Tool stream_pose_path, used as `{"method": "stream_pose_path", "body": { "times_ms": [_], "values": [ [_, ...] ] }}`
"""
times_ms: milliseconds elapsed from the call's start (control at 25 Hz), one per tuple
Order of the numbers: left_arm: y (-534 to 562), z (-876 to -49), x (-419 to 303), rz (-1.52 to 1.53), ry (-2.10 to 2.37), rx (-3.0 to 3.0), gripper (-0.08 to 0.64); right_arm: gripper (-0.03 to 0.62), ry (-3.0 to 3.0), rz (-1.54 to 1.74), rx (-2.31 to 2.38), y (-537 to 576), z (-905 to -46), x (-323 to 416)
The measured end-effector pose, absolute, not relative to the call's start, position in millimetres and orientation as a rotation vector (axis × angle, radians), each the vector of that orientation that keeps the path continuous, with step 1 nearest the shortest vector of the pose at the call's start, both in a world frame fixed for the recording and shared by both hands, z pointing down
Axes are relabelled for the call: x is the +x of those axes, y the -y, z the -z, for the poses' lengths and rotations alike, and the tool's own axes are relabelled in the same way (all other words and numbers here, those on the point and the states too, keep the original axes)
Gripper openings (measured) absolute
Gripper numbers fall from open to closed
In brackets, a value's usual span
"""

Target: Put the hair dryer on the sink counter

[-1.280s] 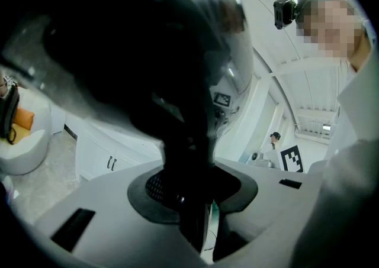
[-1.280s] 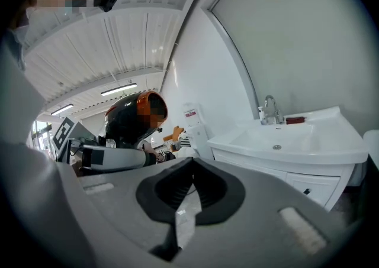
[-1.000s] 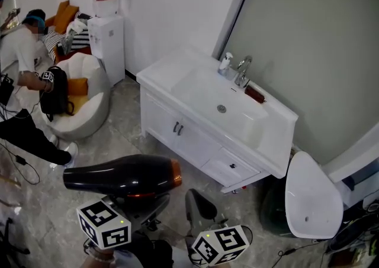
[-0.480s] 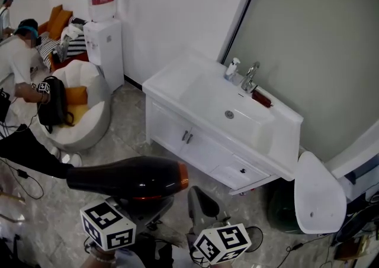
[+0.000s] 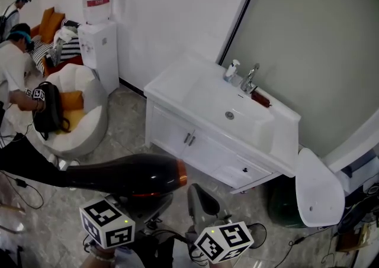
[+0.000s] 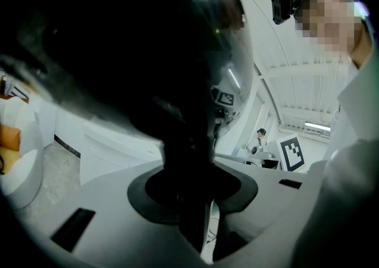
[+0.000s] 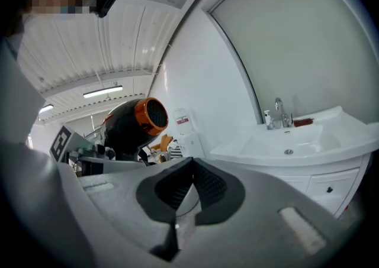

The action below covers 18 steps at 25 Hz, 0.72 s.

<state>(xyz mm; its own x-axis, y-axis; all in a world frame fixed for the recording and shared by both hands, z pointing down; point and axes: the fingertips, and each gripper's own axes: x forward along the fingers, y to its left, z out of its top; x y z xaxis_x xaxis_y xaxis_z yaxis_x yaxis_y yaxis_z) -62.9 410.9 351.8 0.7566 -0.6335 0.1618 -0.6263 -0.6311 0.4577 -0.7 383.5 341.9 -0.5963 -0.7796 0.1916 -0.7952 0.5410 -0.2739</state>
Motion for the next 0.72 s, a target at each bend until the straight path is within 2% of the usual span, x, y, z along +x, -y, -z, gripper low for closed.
{"method": "stream_pose_path", "body": {
  "times_ms": [320, 560, 720],
  "values": [
    [-411.9, -356.4, -77.1, 0.027, 0.902, 2.448, 0.130, -0.002, 2.655, -0.283, 1.412, -387.3, -331.0, -20.9],
    [-398.9, -354.2, -81.4, 0.030, 0.905, 2.439, 0.130, -0.002, 2.690, -0.501, 1.442, -372.9, -337.1, -15.2],
    [-385.9, -352.2, -84.5, 0.022, 0.909, 2.438, 0.130, -0.002, 2.679, -0.519, 1.458, -354.0, -337.4, -11.9]
  ]
}}
